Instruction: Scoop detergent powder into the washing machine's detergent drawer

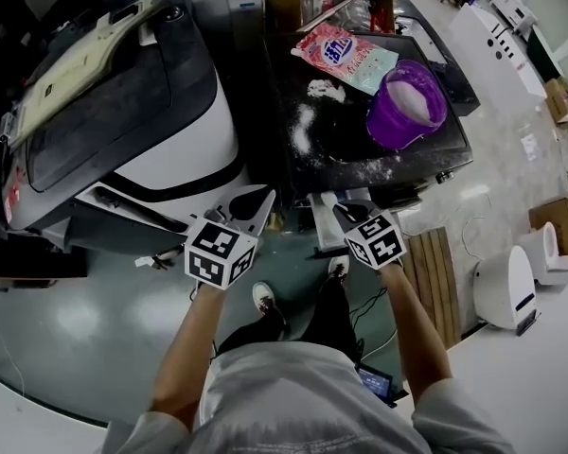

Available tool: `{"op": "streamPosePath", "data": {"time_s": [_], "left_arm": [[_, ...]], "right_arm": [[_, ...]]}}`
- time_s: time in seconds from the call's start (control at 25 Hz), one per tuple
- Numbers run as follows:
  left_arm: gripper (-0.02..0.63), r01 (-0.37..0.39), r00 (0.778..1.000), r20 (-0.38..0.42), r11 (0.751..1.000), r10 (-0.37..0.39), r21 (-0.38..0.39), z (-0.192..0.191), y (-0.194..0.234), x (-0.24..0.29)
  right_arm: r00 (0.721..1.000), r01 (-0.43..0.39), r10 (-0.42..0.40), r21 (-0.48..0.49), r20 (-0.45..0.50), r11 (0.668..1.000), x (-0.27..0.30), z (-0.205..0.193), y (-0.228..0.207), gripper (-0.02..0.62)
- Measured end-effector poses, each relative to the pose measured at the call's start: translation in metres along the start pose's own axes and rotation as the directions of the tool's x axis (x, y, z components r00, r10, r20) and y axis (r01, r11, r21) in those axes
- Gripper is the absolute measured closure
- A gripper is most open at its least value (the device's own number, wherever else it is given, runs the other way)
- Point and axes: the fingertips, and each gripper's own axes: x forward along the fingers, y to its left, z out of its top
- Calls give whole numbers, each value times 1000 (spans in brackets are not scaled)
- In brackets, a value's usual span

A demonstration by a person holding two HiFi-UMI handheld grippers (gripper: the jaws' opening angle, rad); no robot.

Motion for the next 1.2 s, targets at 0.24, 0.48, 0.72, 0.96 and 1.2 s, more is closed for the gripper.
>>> {"op": "streamPosePath", "data": {"time_s": [0.24, 0.48, 0.72, 0.96, 1.2], "left_arm": [[600, -12, 1000, -1, 1000, 12, -11, -4, 7, -6], [600, -1, 1000, -3, 1000, 1, -20, -9, 6, -5], [600, 8, 1000, 12, 999, -7, -49, -9, 6, -9], [600, 1, 1000, 22, 998, 1, -59, -9, 6, -14], [600, -17, 1000, 18, 999, 18, -45, -11, 7, -19]], "right_arm": [[997, 19, -36, -237, -67, 971, 9, 1, 7, 583], [989, 29, -97, -492, -113, 870, 13, -2, 13, 583], [983, 61, -160, -654, -93, 754, 13, -6, 12, 583], [981, 100, -190, -744, -37, 661, 11, -2, 14, 583], [971, 138, -239, -827, 5, 545, 9, -1, 11, 583]]}}
